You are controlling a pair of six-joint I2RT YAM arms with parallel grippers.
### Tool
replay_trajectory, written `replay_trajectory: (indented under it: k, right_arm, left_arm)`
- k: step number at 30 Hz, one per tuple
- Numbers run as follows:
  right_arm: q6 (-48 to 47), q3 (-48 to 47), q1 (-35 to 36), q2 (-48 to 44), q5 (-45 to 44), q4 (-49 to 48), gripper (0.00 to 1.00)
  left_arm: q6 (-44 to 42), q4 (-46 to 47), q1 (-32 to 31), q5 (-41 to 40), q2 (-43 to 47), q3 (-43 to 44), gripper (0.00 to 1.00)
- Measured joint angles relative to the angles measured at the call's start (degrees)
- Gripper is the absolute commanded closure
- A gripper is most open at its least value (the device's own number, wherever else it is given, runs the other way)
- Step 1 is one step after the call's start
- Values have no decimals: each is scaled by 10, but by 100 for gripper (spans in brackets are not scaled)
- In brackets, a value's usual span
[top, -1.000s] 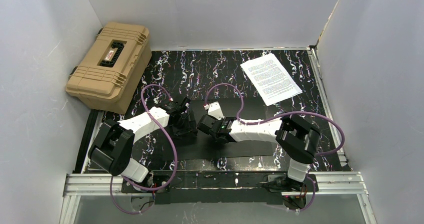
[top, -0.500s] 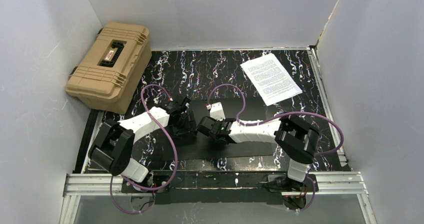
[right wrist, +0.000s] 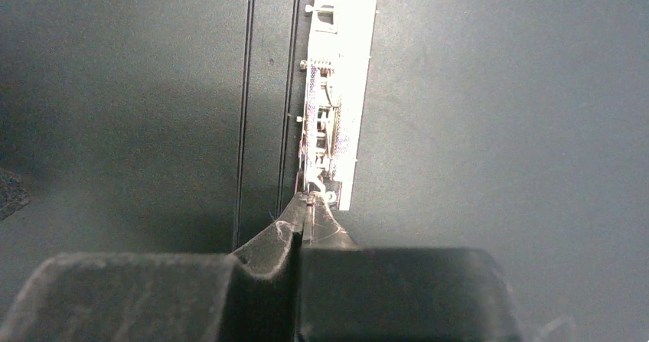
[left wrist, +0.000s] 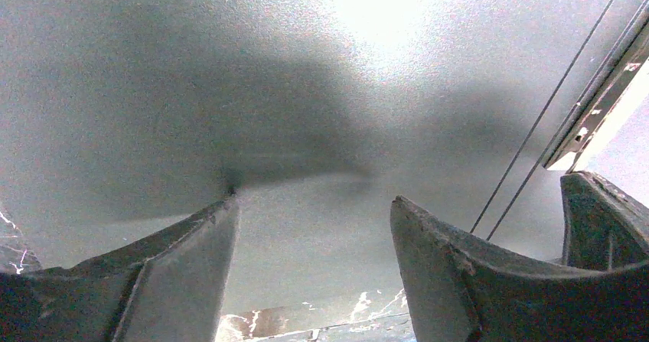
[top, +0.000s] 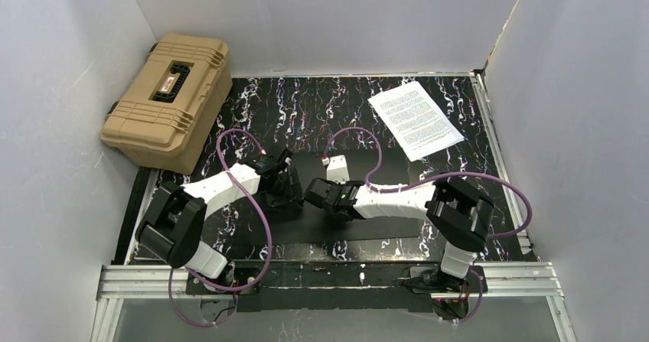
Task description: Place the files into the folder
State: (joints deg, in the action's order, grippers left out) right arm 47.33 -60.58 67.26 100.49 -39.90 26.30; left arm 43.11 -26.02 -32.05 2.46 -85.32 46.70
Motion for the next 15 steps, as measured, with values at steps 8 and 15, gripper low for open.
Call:
replay_trajectory:
  k: [8,15]
  right_arm:
    - [6,-5,0,-15,-5,11,99]
    - [-1,-30,-3,-37,-12,24,99]
  left_arm:
    - [2,1,0,0,0,0,30]
    - [4,1,0,0,0,-1,30]
